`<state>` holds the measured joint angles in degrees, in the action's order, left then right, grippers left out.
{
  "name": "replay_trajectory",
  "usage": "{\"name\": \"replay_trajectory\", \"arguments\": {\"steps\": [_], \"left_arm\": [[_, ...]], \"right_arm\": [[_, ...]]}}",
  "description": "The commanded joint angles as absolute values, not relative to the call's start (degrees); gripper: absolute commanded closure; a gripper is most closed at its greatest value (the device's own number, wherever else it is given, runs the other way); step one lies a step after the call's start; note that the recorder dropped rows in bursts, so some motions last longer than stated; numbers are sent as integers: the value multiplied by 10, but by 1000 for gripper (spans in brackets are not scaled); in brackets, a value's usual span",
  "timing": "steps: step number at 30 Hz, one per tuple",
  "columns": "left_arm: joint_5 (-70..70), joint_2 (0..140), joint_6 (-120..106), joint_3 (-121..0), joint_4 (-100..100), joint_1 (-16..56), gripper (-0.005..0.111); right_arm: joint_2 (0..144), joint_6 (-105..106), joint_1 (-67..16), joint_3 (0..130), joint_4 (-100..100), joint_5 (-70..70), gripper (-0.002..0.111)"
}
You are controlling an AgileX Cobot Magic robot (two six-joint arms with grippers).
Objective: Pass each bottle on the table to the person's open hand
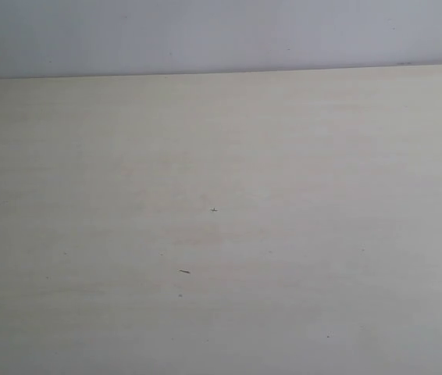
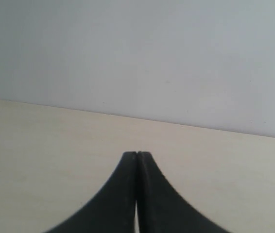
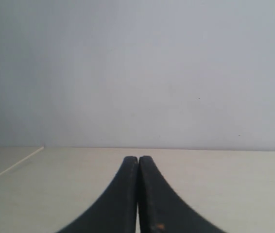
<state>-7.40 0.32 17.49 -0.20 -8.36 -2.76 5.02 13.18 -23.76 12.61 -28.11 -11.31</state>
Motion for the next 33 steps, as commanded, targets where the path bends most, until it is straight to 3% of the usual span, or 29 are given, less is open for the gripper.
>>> {"name": "replay_trajectory", "arguments": {"steps": [1, 33], "left_arm": [[-74, 0, 177, 0, -88, -29, 107], [-74, 0, 175, 0, -88, -29, 107]], "right_arm": [[47, 132, -239, 124, -281, -112, 108], [47, 133, -239, 124, -281, -95, 108]]}}
